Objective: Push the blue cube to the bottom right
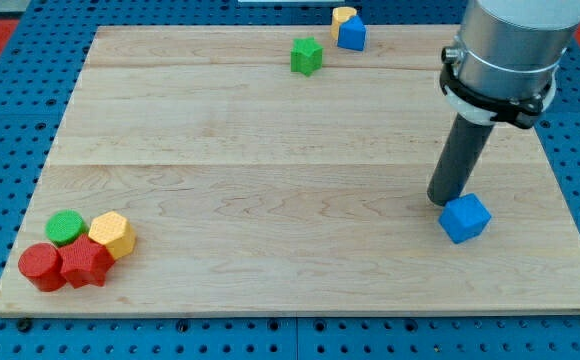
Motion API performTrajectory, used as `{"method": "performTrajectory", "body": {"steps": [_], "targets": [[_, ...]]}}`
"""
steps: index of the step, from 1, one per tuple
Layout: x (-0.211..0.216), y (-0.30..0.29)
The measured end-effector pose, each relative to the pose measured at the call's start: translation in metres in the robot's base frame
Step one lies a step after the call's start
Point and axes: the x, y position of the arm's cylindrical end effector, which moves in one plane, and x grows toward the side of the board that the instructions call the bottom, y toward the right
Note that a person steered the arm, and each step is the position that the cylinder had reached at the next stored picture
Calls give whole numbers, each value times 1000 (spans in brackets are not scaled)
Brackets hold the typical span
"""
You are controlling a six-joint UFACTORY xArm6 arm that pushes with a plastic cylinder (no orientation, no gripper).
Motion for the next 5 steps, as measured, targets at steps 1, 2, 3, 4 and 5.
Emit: {"method": "performTrajectory", "body": {"steps": [1, 2, 3, 4, 5], "targets": [[23, 0], [34, 5], [32, 9], [32, 16], [32, 29]]}}
